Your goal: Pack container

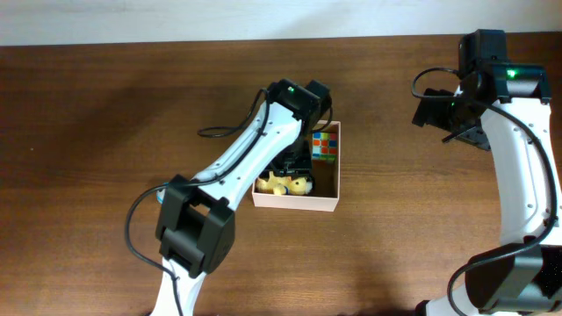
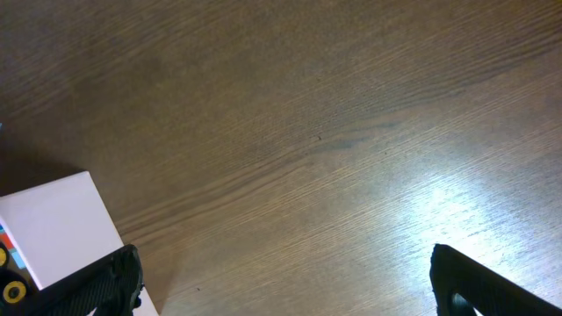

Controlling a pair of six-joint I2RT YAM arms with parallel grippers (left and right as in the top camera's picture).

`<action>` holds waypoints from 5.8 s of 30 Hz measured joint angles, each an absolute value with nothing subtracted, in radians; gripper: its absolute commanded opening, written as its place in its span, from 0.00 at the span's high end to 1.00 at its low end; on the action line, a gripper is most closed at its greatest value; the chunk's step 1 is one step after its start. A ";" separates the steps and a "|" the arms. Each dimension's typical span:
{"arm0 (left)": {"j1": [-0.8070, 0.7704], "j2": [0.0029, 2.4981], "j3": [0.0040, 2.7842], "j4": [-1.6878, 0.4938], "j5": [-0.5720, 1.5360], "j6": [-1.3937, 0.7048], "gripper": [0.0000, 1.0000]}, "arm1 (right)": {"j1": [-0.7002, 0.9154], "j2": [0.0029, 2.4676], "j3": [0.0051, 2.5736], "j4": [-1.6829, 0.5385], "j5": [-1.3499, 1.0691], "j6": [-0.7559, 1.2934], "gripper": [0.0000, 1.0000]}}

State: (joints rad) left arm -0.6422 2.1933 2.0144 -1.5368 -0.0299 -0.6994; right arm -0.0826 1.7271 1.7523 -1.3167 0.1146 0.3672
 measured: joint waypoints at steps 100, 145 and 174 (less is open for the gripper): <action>-0.009 2.063 2.036 -1.686 0.018 -0.125 0.23 | -0.083 1.727 1.752 -1.317 0.115 0.367 0.01; 0.070 1.952 1.391 -1.153 -0.060 -0.115 0.23 | -0.083 1.727 1.752 -1.317 0.115 0.367 0.01; 0.084 2.018 1.383 -0.904 -0.059 -0.107 0.63 | -0.083 1.727 1.752 -1.317 0.115 0.367 0.01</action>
State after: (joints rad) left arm 0.0845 2.0182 1.3834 -0.9035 -0.0586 -0.1070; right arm -0.0826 1.7271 1.7523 -1.3167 0.1146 0.3672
